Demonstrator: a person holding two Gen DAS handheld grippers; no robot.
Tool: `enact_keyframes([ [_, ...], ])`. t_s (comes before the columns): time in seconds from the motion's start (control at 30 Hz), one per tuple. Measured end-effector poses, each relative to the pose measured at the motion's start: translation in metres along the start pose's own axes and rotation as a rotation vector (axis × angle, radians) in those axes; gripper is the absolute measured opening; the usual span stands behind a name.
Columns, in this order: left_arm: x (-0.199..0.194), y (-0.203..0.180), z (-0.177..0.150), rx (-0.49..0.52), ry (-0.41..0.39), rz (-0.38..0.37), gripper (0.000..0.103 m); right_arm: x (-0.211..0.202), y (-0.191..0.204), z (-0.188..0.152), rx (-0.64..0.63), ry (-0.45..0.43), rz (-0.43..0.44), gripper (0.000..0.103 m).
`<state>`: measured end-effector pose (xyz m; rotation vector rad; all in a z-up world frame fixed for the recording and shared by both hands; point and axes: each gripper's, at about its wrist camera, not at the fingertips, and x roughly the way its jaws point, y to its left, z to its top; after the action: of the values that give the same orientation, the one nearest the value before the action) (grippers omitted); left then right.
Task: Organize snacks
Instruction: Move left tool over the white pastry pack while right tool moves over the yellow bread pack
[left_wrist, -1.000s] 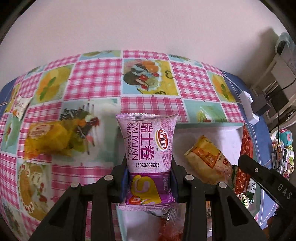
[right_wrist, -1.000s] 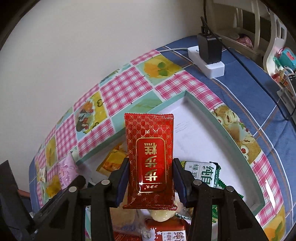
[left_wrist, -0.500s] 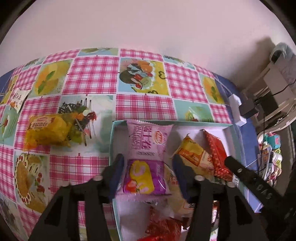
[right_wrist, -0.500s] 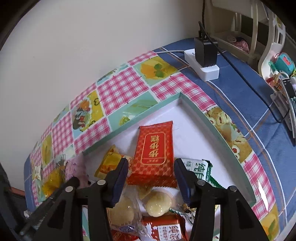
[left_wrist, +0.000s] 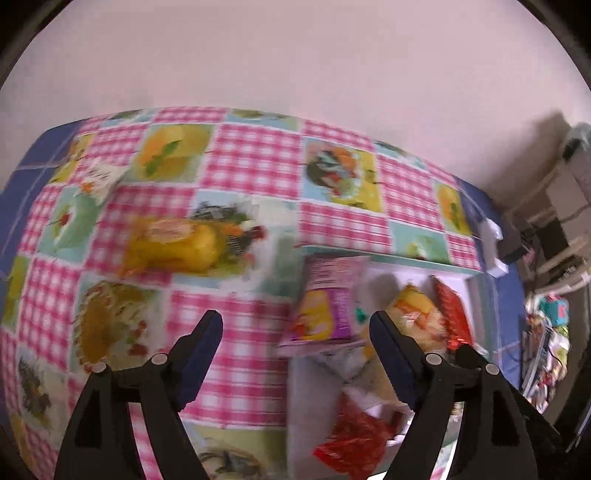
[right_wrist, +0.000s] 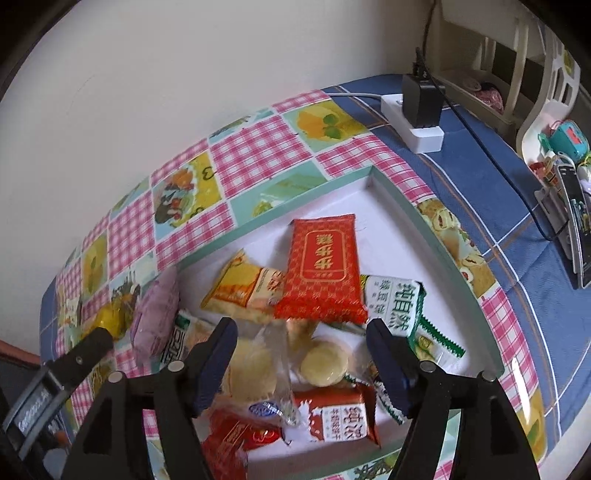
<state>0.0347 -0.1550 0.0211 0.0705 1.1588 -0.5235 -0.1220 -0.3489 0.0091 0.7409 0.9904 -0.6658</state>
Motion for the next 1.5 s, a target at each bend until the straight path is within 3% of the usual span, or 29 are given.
enact_keyframes([
  [0.1,-0.001,0.017,-0.006,-0.043,-0.003,0.045,0.084,-0.001,0.006,-0.006,-0.019,-0.002,-0.001,0.091],
  [0.2,-0.003,0.032,-0.012,-0.058,-0.008,0.113,0.095,-0.004,0.014,-0.012,-0.046,-0.006,0.005,0.094],
  [0.33,-0.009,0.050,-0.020,-0.090,-0.015,0.145,0.096,-0.009,0.027,-0.019,-0.089,-0.025,0.008,0.103],
  [0.6,-0.029,0.070,-0.035,-0.113,-0.048,0.180,0.101,-0.020,0.055,-0.040,-0.190,-0.050,0.023,0.103],
  [0.77,-0.043,0.077,-0.042,-0.111,-0.078,0.251,0.101,-0.024,0.074,-0.055,-0.265,-0.050,0.039,0.103],
  [0.97,-0.058,0.097,-0.047,-0.192,-0.084,0.324,0.101,-0.027,0.098,-0.068,-0.353,-0.051,0.079,0.103],
  [1.27,-0.066,0.134,-0.048,-0.300,-0.049,0.410,0.101,-0.027,0.122,-0.077,-0.405,-0.055,0.128,0.103],
  [1.5,-0.060,0.165,-0.046,-0.372,0.000,0.403,0.101,-0.014,0.137,-0.081,-0.428,-0.024,0.182,0.103],
])
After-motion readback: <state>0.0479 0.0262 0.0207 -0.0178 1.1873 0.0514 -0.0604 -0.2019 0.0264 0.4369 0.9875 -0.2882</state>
